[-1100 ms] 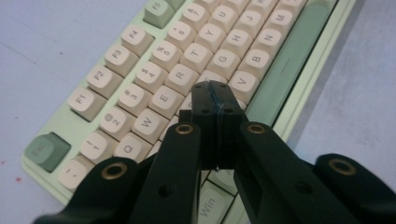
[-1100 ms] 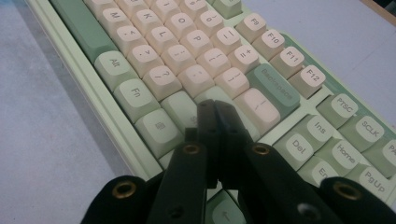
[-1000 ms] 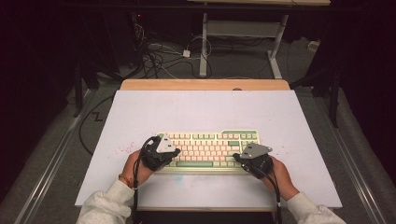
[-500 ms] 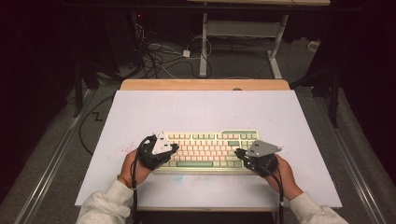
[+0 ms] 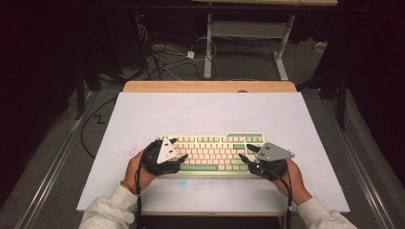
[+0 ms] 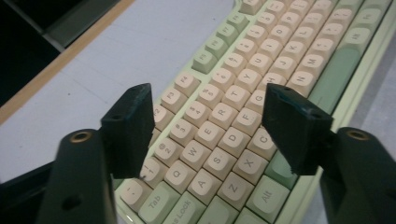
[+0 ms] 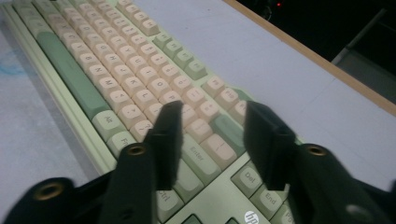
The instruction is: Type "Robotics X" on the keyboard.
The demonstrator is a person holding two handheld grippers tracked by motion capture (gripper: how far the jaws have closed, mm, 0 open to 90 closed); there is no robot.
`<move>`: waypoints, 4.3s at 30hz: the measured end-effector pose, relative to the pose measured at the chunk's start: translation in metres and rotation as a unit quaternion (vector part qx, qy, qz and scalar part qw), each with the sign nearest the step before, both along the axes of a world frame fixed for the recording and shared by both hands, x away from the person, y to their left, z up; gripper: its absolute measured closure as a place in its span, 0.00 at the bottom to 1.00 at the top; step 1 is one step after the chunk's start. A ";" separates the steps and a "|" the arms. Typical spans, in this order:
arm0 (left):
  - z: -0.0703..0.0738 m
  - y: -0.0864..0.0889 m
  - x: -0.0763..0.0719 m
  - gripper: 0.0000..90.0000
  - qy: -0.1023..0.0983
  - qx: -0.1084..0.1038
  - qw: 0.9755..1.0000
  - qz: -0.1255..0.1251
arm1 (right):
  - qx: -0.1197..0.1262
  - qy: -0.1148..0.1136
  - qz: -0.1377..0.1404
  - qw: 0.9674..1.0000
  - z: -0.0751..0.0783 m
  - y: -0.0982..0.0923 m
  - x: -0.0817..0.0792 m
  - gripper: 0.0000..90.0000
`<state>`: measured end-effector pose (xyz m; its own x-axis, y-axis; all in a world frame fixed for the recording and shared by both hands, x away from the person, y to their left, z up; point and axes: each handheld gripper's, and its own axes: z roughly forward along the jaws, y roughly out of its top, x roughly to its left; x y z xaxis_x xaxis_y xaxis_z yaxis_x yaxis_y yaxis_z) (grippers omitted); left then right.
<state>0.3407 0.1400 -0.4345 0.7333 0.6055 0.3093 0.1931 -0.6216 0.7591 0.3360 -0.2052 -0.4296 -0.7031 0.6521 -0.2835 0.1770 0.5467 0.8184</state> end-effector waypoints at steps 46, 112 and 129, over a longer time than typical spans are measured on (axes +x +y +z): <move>0.009 0.010 -0.031 0.19 -0.060 -0.023 0.998 -0.011 | 0.019 -0.056 -0.018 0.998 0.017 -0.011 -0.024 0.19; -0.034 0.078 -0.057 0.16 -0.011 0.007 0.998 0.054 | 0.019 -0.043 -0.111 0.993 -0.011 -0.090 -0.045 0.19; -0.037 0.080 -0.062 0.16 -0.009 0.006 0.999 0.049 | 0.021 -0.048 -0.106 0.993 -0.012 -0.087 -0.053 0.19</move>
